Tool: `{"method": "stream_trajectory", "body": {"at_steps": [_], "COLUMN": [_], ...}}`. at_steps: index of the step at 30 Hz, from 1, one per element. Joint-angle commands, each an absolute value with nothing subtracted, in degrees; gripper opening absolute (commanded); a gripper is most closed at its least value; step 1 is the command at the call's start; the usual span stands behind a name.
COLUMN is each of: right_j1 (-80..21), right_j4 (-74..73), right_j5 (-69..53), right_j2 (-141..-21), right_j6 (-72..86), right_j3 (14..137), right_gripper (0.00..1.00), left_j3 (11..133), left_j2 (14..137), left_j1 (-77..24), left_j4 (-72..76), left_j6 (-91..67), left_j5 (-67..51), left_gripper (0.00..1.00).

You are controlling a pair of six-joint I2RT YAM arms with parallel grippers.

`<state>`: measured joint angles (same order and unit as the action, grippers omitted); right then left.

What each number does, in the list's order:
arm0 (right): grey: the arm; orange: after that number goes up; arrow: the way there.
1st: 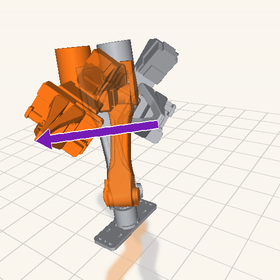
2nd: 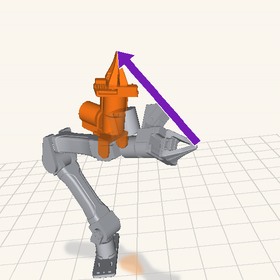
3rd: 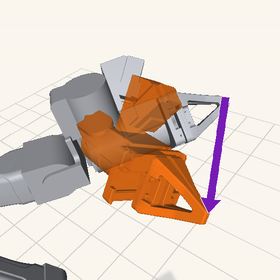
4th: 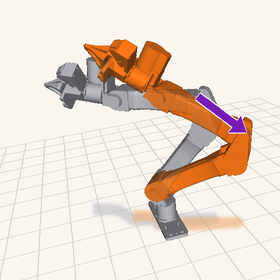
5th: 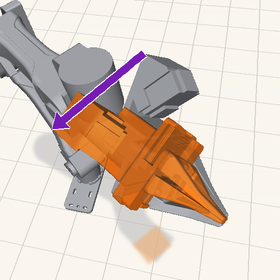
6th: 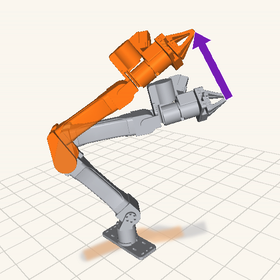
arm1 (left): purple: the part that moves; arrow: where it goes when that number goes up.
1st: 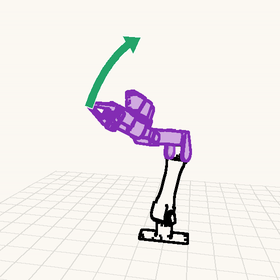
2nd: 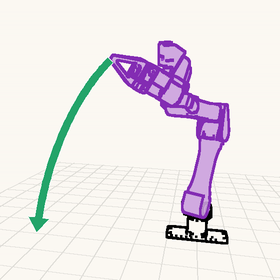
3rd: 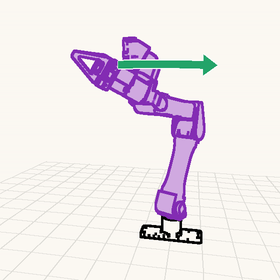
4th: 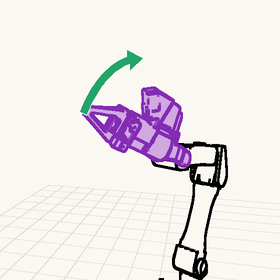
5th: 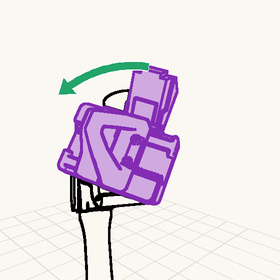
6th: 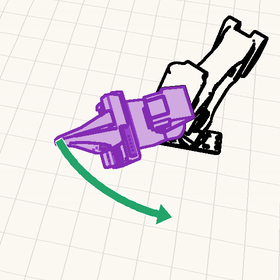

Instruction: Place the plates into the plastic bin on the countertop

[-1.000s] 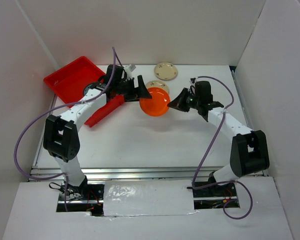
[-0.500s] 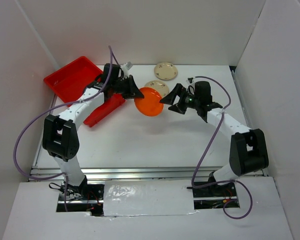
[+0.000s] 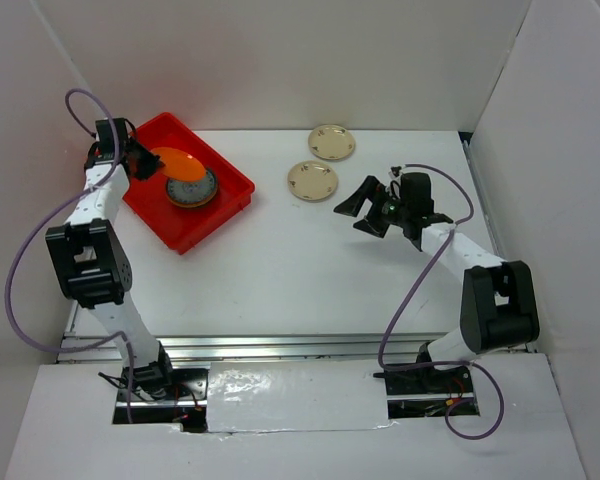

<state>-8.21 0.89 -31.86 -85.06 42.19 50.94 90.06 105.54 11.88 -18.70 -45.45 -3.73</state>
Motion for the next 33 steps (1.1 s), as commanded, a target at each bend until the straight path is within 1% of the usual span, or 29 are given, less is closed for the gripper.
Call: {"method": "stream_trajectory", "body": {"at_steps": [1,4,5,6,7,8,9,10,11,13,14,15,17,18,19,21,22,24,27,28,31,33], "right_j1": [-7.30,-7.47,-7.56,-7.82,-8.17,-8.35,-8.70,-9.31,-9.58,-10.28,-10.28,-10.37,-10.81,-10.98,-11.33,-11.69,-11.52,-11.16,-10.55,-10.55,-10.46,-10.28], "right_j4": [1.49,2.02,2.02,1.93,1.59,1.41,0.88,0.44,0.44,-1.13,-1.32,-1.41,-2.46,-3.51,-5.95,-7.29,-7.56,-7.30,-8.17,-9.83,-10.81,-11.68], "right_j5": [-32.87,-33.84,-33.92,-34.01,-34.27,-34.10,-33.84,-33.49,-32.18,-30.86,-30.50,-29.37,-27.34,-24.46,-22.69,-18.92,-14.72,-12.23,-13.44,-15.45,-17.13,-18.02], "right_j2": [-82.09,-82.18,-82.26,-82.27,-82.35,-82.70,-82.71,-82.88,-82.97,-83.58,-83.84,-84.37,-86.83,-88.23,-91.37,-94.38,-96.83,-99.30,-106.15,-110.61,-118.46,-123.45], "right_j6": [40.25,40.51,40.52,40.17,40.08,39.82,39.38,39.11,38.94,38.76,38.93,39.46,40.25,40.86,41.13,43.32,44.46,47.09,48.42,48.43,48.78,49.57], "right_j3": [50.54,50.71,50.97,51.15,51.50,52.11,52.47,53.17,53.52,54.22,54.49,54.84,56.77,58.08,61.32,63.71,65.46,66.96,73.54,78.18,85.75,89.10], "right_gripper": [1.00,1.00,1.00,1.00,1.00,1.00,1.00,1.00,1.00,1.00,1.00,1.00,1.00,1.00,1.00,1.00,1.00,1.00,1.00,1.00,1.00,0.96], "left_j3": [98.07,101.33,101.86,102.30,102.13,101.78,101.26,101.16,101.08,101.69,102.04,103.35,105.28,105.73,105.65,104.51,104.15,104.06,105.03,104.42,100.56,96.43], "left_j2": [111.17,114.69,115.22,116.01,116.02,115.84,115.06,114.53,113.13,111.89,110.93,110.74,111.61,111.97,112.49,112.68,112.68,112.24,110.05,108.56,101.97,96.44], "left_j1": [11.25,11.69,11.69,11.86,11.78,11.52,11.43,10.99,10.64,9.67,8.19,7.48,5.89,5.80,5.89,6.24,6.33,6.68,5.19,3.53,0.63,-2.71], "left_j4": [-19.67,-22.06,-22.58,-23.28,-23.20,-23.20,-23.64,-24.16,-24.78,-28.11,-29.69,-34.23,-39.79,-41.64,-44.44,-46.14,-46.58,-47.19,-49.39,-48.96,-47.81,-45.28], "left_j6": [-45.45,-44.39,-44.21,-43.77,-43.60,-43.77,-43.77,-43.68,-43.51,-42.45,-42.10,-41.66,-42.10,-42.36,-42.54,-42.89,-42.89,-42.98,-42.63,-42.28,-41.66,-40.44], "left_j5": [-5.37,-5.18,-5.36,-5.71,-6.41,-6.42,-6.24,-6.15,-5.37,-3.79,-0.47,1.82,6.40,8.42,9.31,10.98,11.77,12.57,12.92,13.27,15.63,16.17], "left_gripper": [0.00,0.01,0.08,0.32,0.43,0.52,0.66,0.70,0.78,0.83,0.96,0.99,0.99,0.99,0.99,0.99,0.99,0.99,0.99,0.99,0.99,0.99]}}
